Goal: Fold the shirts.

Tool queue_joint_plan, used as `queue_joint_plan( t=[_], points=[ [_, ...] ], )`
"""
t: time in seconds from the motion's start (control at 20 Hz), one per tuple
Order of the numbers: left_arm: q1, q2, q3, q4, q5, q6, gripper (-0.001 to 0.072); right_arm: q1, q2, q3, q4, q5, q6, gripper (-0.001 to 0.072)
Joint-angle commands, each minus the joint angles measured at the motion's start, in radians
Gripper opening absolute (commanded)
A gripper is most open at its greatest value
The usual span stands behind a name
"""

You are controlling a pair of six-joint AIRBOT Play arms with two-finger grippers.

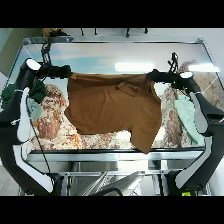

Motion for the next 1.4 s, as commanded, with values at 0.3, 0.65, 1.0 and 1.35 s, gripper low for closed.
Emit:
queue_joint_plan(
  t=[0.3, 0.65, 1.0, 1.35],
  points=[
    [0.198, 0.105, 0.011, 0.022, -0.353, -0.040, 0.0709, -0.211, 0.153, 0.019, -0.233, 0.383, 0.148, 0.0368],
    [0.270, 0.371, -0.692, -0.086, -0.319, 0.078, 0.0708, -0.372, 0.306, -0.360, -0.335, 0.517, 0.160, 0.0368],
    [0.110, 0.427, -1.035, -0.120, -0.104, 0.116, 0.0707, -0.364, 0.321, -0.574, -0.369, 0.487, 0.132, 0.0453],
    [0.008, 0.427, -1.040, -0.146, 0.060, 0.095, 0.0590, -0.287, 0.281, -0.588, -0.362, 0.442, 0.118, 0.0452]
  ],
)
